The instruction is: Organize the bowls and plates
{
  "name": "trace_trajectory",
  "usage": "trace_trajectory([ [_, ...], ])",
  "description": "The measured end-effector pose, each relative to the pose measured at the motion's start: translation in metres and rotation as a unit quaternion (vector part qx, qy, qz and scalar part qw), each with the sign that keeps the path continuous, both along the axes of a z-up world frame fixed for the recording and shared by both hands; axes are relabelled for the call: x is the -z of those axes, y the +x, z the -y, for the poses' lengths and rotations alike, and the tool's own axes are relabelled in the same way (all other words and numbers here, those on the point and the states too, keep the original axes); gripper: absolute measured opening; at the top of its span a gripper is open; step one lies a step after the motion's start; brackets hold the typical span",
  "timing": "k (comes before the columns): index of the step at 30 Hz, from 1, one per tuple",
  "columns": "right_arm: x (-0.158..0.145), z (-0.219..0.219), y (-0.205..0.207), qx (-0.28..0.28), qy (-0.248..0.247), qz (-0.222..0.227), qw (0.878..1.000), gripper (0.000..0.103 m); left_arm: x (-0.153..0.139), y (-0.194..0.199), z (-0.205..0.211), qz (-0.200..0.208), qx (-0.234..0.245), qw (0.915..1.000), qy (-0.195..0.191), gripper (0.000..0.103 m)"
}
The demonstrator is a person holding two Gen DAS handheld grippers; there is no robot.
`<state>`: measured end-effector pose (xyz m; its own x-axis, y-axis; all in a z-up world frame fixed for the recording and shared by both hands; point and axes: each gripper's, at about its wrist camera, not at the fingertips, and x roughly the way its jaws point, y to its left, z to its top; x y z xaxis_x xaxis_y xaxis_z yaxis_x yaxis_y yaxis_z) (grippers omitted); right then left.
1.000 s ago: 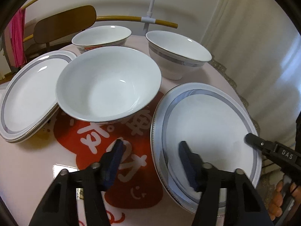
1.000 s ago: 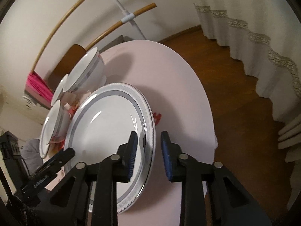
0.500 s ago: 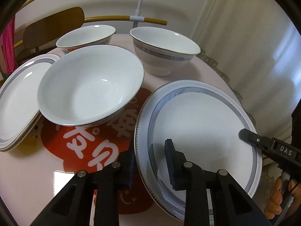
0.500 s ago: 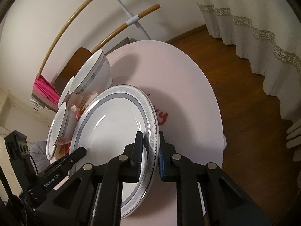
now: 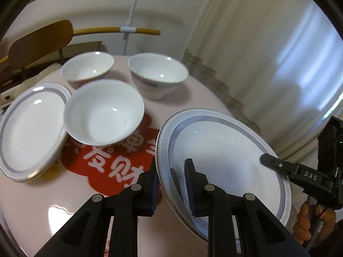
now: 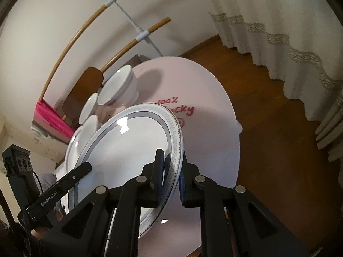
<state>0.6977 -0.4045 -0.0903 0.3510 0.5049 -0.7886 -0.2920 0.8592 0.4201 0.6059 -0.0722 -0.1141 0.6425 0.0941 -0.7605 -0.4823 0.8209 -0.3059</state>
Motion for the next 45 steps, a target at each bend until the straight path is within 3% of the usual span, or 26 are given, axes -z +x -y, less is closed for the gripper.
trace_trajectory([
  [4,-0.024,-0.023,-0.035,0.022,0.0,0.015,1.0,0.012,-0.025,-0.036,-0.022,0.021,0.021,0.9995,0.008,0.018],
  [10,-0.036,-0.091,-0.089,0.052,0.013,0.026,0.998,0.013,-0.048,-0.099,-0.095,0.037,0.059,0.9973,0.025,0.018],
  [16,-0.022,-0.17,-0.133,0.072,0.028,0.011,0.997,0.014,-0.057,-0.159,-0.174,0.025,0.065,0.9965,0.046,0.018],
  [24,0.005,-0.246,-0.146,0.056,0.024,-0.015,0.998,0.014,-0.056,-0.215,-0.227,-0.001,0.036,0.9982,0.048,0.018],
  [27,0.016,-0.261,-0.143,0.051,0.017,-0.018,0.998,0.014,-0.05,-0.22,-0.235,-0.01,0.032,0.9982,0.05,0.018],
  [45,0.051,-0.294,-0.12,0.071,-0.026,-0.047,0.996,0.015,-0.006,-0.15,-0.267,-0.044,0.019,0.9983,0.035,0.018],
])
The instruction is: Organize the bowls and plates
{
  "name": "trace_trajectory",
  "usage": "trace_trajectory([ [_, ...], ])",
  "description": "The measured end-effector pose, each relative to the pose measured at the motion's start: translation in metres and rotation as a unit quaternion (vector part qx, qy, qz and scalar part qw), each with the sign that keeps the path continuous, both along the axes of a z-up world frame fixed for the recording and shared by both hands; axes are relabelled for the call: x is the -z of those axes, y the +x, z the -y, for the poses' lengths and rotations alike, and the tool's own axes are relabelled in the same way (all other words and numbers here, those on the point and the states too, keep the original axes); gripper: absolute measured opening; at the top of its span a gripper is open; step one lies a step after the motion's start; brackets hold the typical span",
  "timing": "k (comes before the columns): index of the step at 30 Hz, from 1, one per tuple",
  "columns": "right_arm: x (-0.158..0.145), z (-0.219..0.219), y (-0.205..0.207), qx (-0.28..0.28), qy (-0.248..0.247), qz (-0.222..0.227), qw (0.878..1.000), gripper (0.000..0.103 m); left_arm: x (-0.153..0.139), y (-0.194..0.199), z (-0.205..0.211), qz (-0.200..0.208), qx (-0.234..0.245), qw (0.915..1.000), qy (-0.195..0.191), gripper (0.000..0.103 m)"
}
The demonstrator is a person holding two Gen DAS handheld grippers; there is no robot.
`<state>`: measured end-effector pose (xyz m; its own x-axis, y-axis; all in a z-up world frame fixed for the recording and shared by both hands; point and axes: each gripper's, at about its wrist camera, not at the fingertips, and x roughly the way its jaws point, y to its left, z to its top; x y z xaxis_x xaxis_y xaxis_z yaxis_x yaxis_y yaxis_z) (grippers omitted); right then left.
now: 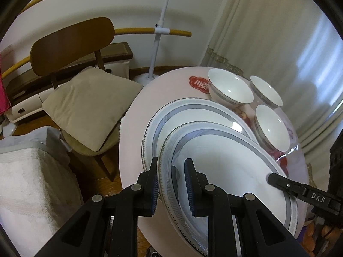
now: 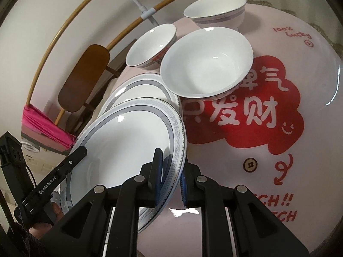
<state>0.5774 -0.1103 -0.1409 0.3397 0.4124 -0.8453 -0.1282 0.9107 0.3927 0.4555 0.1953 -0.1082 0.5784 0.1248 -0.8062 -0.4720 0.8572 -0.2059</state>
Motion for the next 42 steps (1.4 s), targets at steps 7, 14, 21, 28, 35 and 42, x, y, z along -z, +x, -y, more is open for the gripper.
trace_trajectory([
  [7,0.004,-0.013,0.004,0.003,-0.013,-0.005,1.0,0.015,0.009,0.011,-0.01,-0.006,-0.003,1.0,0.001,0.018],
  [14,0.007,-0.026,0.007,-0.008,-0.053,-0.003,0.999,0.019,0.021,0.022,-0.019,-0.016,-0.01,0.9998,0.003,0.018],
  [21,0.01,-0.031,0.01,0.002,-0.068,-0.005,0.998,0.024,0.026,0.032,-0.023,-0.008,-0.007,0.9998,0.015,0.019],
  [28,0.011,-0.035,0.011,0.018,-0.084,-0.003,0.996,0.027,0.032,0.037,-0.026,0.002,-0.001,0.9996,0.029,0.02],
  [35,0.008,-0.041,0.012,0.03,-0.112,-0.013,0.993,0.03,0.037,0.039,-0.029,0.004,0.003,0.9993,0.038,0.02],
  [42,0.009,-0.029,0.011,0.054,-0.086,-0.029,0.994,0.03,0.038,0.042,-0.031,0.003,0.007,0.9988,0.047,0.016],
])
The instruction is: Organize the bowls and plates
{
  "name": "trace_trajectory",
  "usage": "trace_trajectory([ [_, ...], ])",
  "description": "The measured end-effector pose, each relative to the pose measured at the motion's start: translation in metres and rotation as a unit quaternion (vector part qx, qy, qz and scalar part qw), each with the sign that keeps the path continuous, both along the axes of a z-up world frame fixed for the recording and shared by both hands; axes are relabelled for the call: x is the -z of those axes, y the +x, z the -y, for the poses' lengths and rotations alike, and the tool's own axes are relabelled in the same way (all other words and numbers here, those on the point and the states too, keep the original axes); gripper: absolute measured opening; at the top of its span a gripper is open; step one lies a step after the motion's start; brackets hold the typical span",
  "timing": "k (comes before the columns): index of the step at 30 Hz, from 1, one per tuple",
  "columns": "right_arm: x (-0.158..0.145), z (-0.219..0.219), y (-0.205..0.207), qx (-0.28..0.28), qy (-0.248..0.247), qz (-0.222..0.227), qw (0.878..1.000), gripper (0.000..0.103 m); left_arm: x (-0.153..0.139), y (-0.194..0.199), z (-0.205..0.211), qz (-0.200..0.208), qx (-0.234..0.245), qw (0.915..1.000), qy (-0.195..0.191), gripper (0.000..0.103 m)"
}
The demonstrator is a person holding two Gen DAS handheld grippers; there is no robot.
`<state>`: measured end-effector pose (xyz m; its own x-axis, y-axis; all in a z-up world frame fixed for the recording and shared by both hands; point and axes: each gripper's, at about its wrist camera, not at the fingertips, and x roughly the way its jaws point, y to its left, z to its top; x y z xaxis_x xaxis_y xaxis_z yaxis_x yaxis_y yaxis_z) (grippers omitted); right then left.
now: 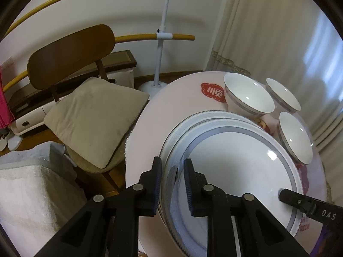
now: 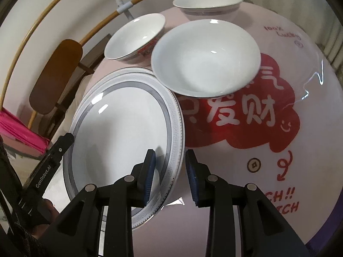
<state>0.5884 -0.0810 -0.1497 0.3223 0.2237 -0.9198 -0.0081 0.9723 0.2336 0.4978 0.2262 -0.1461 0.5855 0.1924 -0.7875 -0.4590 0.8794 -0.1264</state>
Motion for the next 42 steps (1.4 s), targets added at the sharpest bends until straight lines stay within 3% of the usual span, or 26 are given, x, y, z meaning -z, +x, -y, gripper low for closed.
trace_trajectory([
  [5,0.004,0.009,0.004,0.008,0.029,-0.006,1.0,0.029,0.001,0.003,-0.002,0.0,-0.002,1.0,0.002,0.016],
  [14,0.011,-0.004,0.012,0.0,0.019,-0.004,1.0,0.033,-0.005,0.007,0.005,-0.016,0.007,0.9996,0.023,0.02],
  [16,0.013,-0.01,0.015,-0.006,0.017,-0.006,1.0,0.033,-0.008,0.009,0.009,-0.018,0.014,0.9995,0.022,0.024],
  [18,0.013,-0.009,0.011,-0.01,0.012,-0.005,1.0,0.033,-0.011,0.01,0.015,-0.026,0.019,0.9991,0.027,0.037],
  [20,0.011,-0.011,0.01,-0.013,0.002,-0.006,1.0,0.033,-0.017,0.009,0.019,-0.026,0.021,0.999,0.029,0.038],
  [21,0.009,-0.014,0.011,-0.014,-0.002,-0.005,1.0,0.033,-0.02,0.008,0.021,-0.027,0.022,0.999,0.029,0.044],
  [23,0.003,-0.014,0.008,-0.018,-0.003,-0.005,1.0,0.034,-0.029,0.005,0.024,-0.029,0.022,0.9991,0.019,0.054],
  [29,-0.03,-0.001,-0.011,-0.02,-0.01,0.012,1.0,0.034,-0.06,0.001,0.034,-0.029,0.04,0.9987,-0.013,0.06],
  [42,-0.102,0.051,-0.026,0.034,-0.021,0.064,0.997,0.035,-0.12,0.006,0.078,-0.017,0.082,0.9965,-0.006,0.071],
])
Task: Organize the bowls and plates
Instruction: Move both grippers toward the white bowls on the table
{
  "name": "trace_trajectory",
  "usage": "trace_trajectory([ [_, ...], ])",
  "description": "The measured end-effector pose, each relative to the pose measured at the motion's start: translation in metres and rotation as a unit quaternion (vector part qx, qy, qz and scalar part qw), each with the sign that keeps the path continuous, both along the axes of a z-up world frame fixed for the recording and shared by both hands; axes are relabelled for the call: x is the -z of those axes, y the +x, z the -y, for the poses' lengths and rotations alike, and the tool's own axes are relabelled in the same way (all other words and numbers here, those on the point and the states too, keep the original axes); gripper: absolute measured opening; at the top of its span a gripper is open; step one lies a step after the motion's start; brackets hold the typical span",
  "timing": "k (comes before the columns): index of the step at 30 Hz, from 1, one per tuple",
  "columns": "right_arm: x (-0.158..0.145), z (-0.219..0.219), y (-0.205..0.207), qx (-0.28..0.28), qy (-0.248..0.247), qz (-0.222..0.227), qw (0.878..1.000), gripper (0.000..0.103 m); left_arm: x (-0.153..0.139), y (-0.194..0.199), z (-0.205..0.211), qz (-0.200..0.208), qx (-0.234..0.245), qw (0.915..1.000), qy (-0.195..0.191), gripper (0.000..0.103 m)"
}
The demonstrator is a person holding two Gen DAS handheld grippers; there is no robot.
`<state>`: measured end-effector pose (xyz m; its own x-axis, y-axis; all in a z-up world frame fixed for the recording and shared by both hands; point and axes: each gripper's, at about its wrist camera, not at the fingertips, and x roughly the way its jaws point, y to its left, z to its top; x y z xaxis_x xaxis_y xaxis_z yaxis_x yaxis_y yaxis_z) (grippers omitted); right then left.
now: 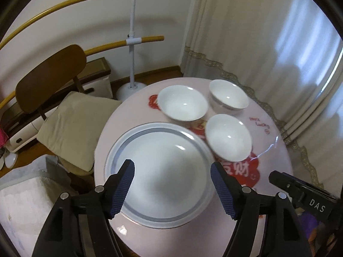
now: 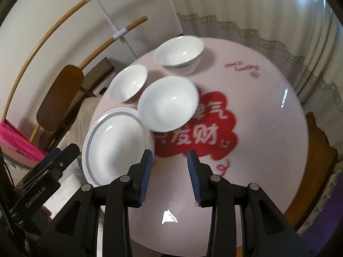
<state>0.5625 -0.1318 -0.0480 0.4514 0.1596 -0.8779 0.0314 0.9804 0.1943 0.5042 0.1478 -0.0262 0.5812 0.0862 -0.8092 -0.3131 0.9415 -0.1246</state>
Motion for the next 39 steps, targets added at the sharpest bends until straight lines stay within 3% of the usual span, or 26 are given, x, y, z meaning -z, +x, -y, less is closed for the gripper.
trace_trajectory([
  [7,-0.005,0.041,0.018,0.025,0.007,0.009,1.0,0.035,-0.002,0.033,0.023,-0.012,0.017,0.9997,0.01,0.074],
  [17,0.03,0.079,0.076,0.025,0.025,-0.033,0.999,0.035,0.026,0.114,0.039,-0.063,0.011,0.9979,0.009,0.074],
  [26,0.046,0.078,0.101,-0.005,0.051,-0.055,0.997,0.036,0.045,0.15,0.046,-0.096,-0.005,0.9952,0.017,0.074],
  [39,0.049,0.072,0.111,-0.003,0.066,-0.073,0.995,0.036,0.053,0.176,0.044,-0.11,0.008,0.9936,0.026,0.074],
])
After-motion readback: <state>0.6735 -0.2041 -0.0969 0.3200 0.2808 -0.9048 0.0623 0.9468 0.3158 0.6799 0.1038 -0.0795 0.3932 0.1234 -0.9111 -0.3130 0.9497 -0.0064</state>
